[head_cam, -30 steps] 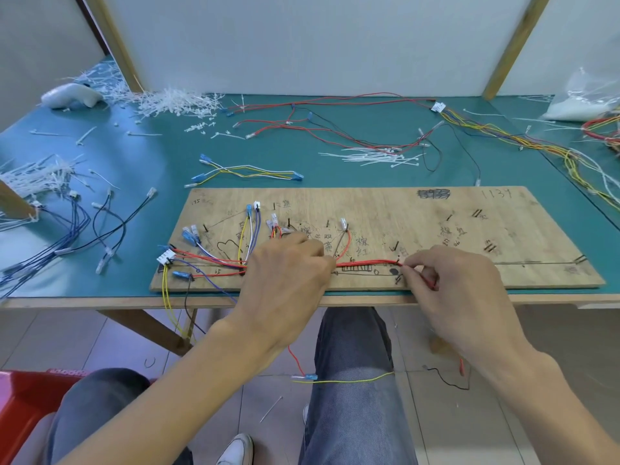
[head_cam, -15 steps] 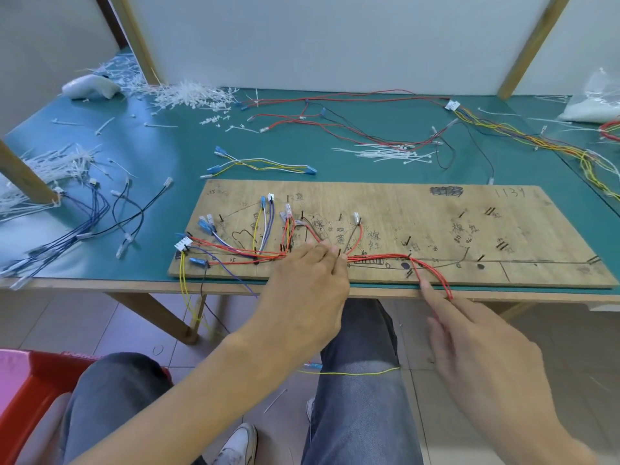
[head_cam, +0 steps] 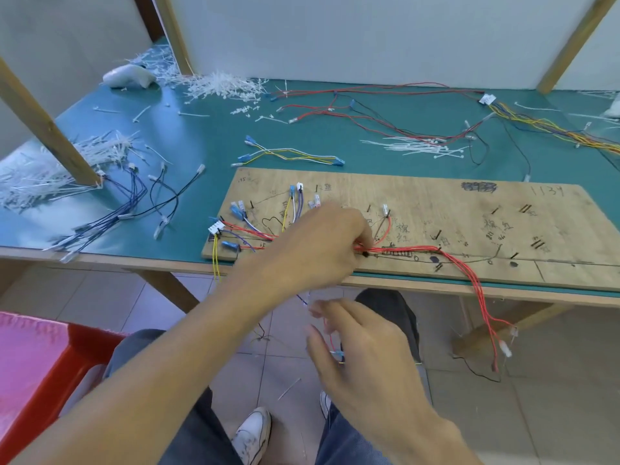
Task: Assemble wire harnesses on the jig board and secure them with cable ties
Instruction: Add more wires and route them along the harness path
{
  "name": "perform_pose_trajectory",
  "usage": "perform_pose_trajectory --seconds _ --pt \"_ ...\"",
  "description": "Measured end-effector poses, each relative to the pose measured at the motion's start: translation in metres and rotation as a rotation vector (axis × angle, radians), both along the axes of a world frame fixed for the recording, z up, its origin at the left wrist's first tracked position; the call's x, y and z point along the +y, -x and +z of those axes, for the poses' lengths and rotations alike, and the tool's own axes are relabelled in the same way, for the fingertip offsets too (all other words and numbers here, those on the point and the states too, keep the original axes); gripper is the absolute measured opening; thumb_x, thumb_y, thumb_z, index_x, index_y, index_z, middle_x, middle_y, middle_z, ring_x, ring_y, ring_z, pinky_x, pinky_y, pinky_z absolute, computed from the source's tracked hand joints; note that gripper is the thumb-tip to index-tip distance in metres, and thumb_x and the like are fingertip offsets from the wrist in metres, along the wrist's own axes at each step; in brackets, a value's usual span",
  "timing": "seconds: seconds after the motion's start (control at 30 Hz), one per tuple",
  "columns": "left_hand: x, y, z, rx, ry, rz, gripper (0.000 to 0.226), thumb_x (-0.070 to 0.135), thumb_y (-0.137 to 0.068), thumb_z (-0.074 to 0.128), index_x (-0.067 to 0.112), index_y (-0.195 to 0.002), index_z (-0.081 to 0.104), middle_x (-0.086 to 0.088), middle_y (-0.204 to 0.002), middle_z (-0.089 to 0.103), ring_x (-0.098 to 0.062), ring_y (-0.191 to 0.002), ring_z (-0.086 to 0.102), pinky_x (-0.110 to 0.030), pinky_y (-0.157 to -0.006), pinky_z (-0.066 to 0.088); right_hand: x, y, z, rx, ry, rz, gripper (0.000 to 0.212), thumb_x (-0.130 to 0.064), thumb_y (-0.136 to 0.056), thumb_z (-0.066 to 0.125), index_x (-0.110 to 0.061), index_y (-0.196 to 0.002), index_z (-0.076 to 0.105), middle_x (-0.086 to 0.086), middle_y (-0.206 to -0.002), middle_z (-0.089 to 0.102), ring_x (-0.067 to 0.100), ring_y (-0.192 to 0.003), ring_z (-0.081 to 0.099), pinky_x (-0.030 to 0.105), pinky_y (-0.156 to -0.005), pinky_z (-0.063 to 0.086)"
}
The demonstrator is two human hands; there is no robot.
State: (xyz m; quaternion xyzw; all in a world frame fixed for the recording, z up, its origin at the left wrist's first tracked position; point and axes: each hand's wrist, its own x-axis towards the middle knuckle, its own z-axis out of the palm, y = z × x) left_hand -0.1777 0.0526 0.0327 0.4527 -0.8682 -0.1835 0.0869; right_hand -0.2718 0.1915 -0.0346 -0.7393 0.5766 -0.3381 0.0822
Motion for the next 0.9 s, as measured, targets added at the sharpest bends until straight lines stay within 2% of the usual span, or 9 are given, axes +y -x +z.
perform_pose_trajectory --seconds 0.1,0.2,0.27,0.33,0.43,0.57,0.67,0.8,0.9 --pt "-0.012 -0.009 0.006 0.056 -0.038 0.003 0.055 -0.007 -0.083 0.051 0.026 -0.116 0.079 0.002 -0.113 0.075 -0.005 -0.089 0.062 -0.017 -0.077 0.049 -0.013 -0.013 -0.005 0.108 -0.174 -0.067 0.03 -0.046 -0.103 0.057 -0.031 -0.129 0.066 -0.012 -0.11 0.069 0.021 -0.094 0.069 0.04 -0.07 0.055" --pt "-0.014 -0.015 0.009 0.111 -0.045 -0.003 0.056 -0.01 -0.079 0.048 0.026 -0.107 0.081 0.005 -0.109 0.077 0.007 -0.082 0.054 -0.005 -0.075 0.045 -0.017 -0.022 -0.007 0.089 -0.145 -0.134 0.017 -0.038 -0.094 0.076 -0.029 -0.107 0.071 -0.009 -0.086 0.068 0.028 -0.068 0.067 0.042 -0.056 0.054" --pt "-0.014 -0.019 0.012 0.157 -0.035 -0.004 0.056 -0.011 -0.077 0.047 0.023 -0.102 0.083 0.005 -0.105 0.077 0.015 -0.073 0.056 0.003 -0.063 0.038 -0.021 -0.024 -0.009 0.061 -0.097 -0.174 0.02 -0.033 -0.086 0.085 -0.025 -0.096 0.072 -0.007 -0.077 0.063 0.031 -0.056 0.062 0.042 -0.047 0.05" --pt "-0.013 -0.024 0.015 0.205 -0.004 0.015 0.057 -0.012 -0.077 0.045 0.022 -0.101 0.083 0.006 -0.103 0.078 0.017 -0.078 0.058 0.005 -0.063 0.037 -0.025 -0.025 -0.013 0.091 -0.157 -0.197 0.021 -0.042 -0.09 0.08 -0.024 -0.1 0.074 -0.007 -0.084 0.062 0.034 -0.062 0.064 0.038 -0.053 0.047" --pt "-0.009 -0.04 0.015 0.261 0.073 0.06 0.055 -0.011 -0.08 0.047 0.025 -0.1 0.083 0.008 -0.101 0.078 0.006 -0.088 0.062 0.002 -0.074 0.039 -0.027 -0.02 -0.024 0.124 -0.246 -0.182 0.023 -0.049 -0.099 0.066 -0.028 -0.103 0.075 -0.013 -0.087 0.046 0.031 -0.071 0.062 0.034 -0.059 0.04" --pt "0.003 -0.074 0.013 0.354 0.133 0.121 0.05 -0.011 -0.082 0.052 0.026 -0.097 0.082 0.014 -0.096 0.077 0.015 -0.089 0.06 0.001 -0.076 0.035 -0.026 -0.016 -0.036 0.018 -0.346 -0.125 0.035 -0.059 -0.096 0.065 -0.036 -0.12 0.072 -0.019 -0.088 0.047 0.015 -0.074 0.06 0.036 -0.065 0.047" --pt "0.01 -0.095 0.01 0.404 0.145 0.192 0.052 -0.014 -0.084 0.052 0.029 -0.093 0.082 0.024 -0.09 0.073 0.012 -0.089 0.062 -0.001 -0.075 0.037 -0.03 -0.025 -0.05 -0.213 -0.561 0.03 0.043 -0.061 -0.094 0.068 -0.044 -0.133 0.067 -0.019 -0.102 0.058 0.008 -0.084 0.062 0.03 -0.084 0.053" --pt "0.017 -0.113 0.007 0.425 0.196 0.215 0.051 -0.014 -0.082 0.054 0.027 -0.091 0.082 0.024 -0.084 0.072 0.016 -0.076 0.06 0.001 -0.067 0.036 -0.037 -0.05 -0.066 -0.54 -0.667 0.17 0.017 -0.039 -0.097 0.074 -0.038 -0.114 0.077 -0.021 -0.112 0.068 0.003 -0.107 0.06 0.02 -0.09 0.048" --pt "0.019 -0.122 0.005 0.401 0.191 0.185 0.05 -0.012 -0.084 0.055 0.029 -0.095 0.082 0.016 -0.096 0.077 0.008 -0.091 0.066 -0.003 -0.076 0.041 -0.04 -0.057 -0.075 -0.518 -0.632 0.116 0.01 -0.04 -0.093 0.077 -0.035 -0.101 0.075 -0.024 -0.109 0.07 0.0 -0.112 0.058 0.02 -0.09 0.044"
